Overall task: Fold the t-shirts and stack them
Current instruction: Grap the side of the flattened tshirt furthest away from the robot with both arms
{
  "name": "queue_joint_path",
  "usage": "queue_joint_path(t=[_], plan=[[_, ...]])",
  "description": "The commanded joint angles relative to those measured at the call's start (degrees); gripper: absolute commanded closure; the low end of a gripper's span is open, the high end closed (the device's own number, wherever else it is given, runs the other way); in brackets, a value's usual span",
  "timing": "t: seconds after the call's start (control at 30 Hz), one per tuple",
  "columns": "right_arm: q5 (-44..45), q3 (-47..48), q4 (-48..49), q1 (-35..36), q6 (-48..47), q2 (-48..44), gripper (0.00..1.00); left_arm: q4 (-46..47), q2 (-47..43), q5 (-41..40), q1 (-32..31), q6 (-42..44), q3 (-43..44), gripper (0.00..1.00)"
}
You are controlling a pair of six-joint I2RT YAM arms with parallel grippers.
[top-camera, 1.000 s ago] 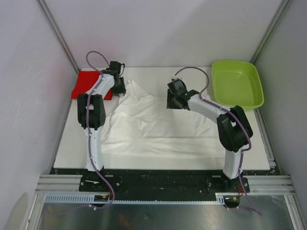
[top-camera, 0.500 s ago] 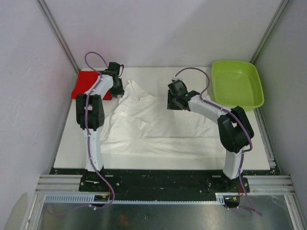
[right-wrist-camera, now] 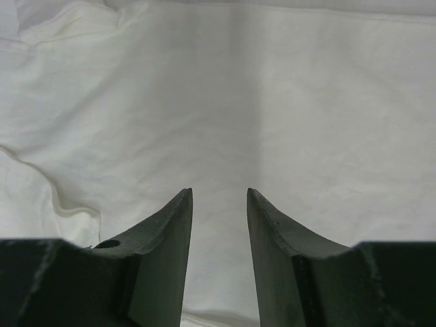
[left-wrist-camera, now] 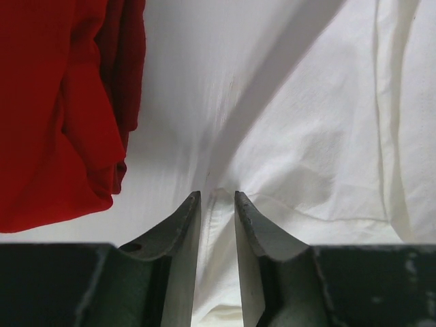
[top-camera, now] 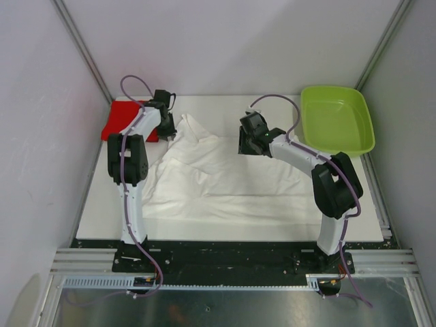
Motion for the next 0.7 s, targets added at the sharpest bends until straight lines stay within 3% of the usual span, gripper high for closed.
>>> queue_joint_path(t=[0.0, 0.13, 0.33, 0.67], plan=[[0.77, -0.45, 0.15, -0.40, -0.12, -2.82, 0.58, 0.49, -2.02, 0.36, 0.21, -0.54, 0.18, 0.70], [0.66, -0.46, 0.13, -0.80, -0.17, -2.96, 0.58, 0.44, -1.24, 0.53, 0.44, -0.27, 1.36, 0.77], [0.43, -0.45, 0.06, -1.66, -0.51, -3.03, 0.58, 0.40, -0.48, -0.20, 0.56, 0.90, 3.47, 0.98], [0.12, -0.42, 0.00, -3.03, -0.79, -3.03, 0.58, 0.40, 0.51, -3.37, 0.67, 3.61, 8.74, 1.00]])
